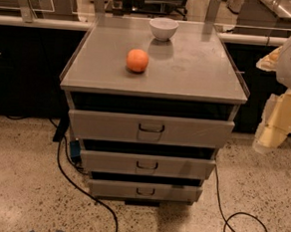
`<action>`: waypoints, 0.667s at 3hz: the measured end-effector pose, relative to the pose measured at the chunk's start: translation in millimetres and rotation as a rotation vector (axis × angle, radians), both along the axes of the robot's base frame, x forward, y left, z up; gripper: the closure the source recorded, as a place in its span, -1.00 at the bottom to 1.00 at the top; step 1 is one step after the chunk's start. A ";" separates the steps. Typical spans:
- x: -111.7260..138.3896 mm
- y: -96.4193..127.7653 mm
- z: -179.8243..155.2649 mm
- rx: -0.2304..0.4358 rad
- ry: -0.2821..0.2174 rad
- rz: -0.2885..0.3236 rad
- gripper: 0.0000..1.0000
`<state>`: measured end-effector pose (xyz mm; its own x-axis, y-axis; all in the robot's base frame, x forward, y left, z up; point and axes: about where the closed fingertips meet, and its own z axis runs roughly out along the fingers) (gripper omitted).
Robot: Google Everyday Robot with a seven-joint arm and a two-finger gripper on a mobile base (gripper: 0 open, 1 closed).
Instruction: Open top drawer
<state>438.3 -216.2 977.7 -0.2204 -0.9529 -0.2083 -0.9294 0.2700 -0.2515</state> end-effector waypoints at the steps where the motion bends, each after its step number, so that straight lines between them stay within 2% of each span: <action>1: 2.7 0.4 -2.6 0.009 -0.004 0.003 -1.00; 2: 25.0 4.6 -30.5 0.076 -0.018 0.028 -1.00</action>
Offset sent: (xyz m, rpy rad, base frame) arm 0.0377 0.0042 -0.0415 0.1234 -0.0313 0.0501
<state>463.3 -211.6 947.3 -0.1898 -0.9398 -0.2843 -0.9324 0.2632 -0.2477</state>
